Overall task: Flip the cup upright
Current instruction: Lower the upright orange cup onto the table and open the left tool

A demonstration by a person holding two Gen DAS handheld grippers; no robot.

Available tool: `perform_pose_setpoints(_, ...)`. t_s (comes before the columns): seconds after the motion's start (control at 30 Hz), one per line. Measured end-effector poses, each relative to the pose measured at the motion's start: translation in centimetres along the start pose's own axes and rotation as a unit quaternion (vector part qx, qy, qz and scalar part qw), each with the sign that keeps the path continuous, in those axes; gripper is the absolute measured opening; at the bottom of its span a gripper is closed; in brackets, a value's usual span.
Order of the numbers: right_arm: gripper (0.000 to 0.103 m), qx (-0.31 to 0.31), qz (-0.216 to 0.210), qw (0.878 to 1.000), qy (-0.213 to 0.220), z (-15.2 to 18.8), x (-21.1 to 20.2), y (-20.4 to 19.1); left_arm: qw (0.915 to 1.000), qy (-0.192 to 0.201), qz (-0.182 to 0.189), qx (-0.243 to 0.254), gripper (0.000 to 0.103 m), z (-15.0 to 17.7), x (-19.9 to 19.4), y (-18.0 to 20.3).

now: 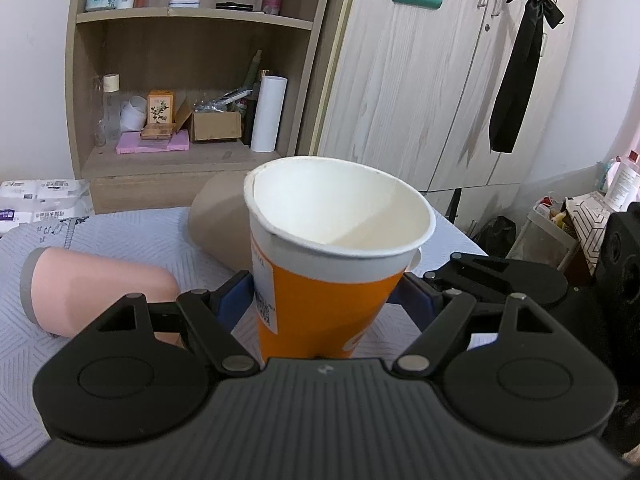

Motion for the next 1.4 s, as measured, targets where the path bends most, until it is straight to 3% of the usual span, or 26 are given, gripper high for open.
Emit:
perform_pose_setpoints(0.33, 0.069, 0.000, 0.008, 1.000, -0.005, 0.1, -0.1, 0.0, 0.9996, -0.022, 0.006, -0.018, 0.081, 0.4, 0.3, 0.0)
perform_pose_setpoints(0.8, 0.074, 0.053, 0.018, 0.998, -0.026, 1.2, -1.7, -0.9, 0.9990, -0.017, -0.011, -0.039, 0.083, 2.4, -1.7, -0.5)
perform_pose_setpoints(1.03, 0.074, 0.093, 0.054, 0.994, -0.010, 3.1, -5.0, -2.8, 0.9965, -0.015, -0.051, -0.064, 0.083, 5.0, -6.0, -1.3)
perform_pose_setpoints(1.23, 0.074, 0.095, 0.096, 0.990, 0.028, 2.1, -9.2, -4.8, 0.9920, 0.010, -0.110, -0.060, 0.087, 5.9, -10.4, -0.7)
perform_pose_setpoints(1.4, 0.074, 0.101, 0.118, 0.986, 0.052, 1.2, -12.4, -6.4, 0.9890, 0.022, -0.134, -0.058, 0.088, 6.4, -13.6, -0.2)
Point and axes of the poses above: each gripper's, at about its wrist camera, not at the fingertips, and x roughly the way its jaws point, y to its right, z to its underside, the point moved 4 cm from there along x, roughly the way its jaws point, and after that the axes turned 8 degrees about -z, right-handed, at the moved point
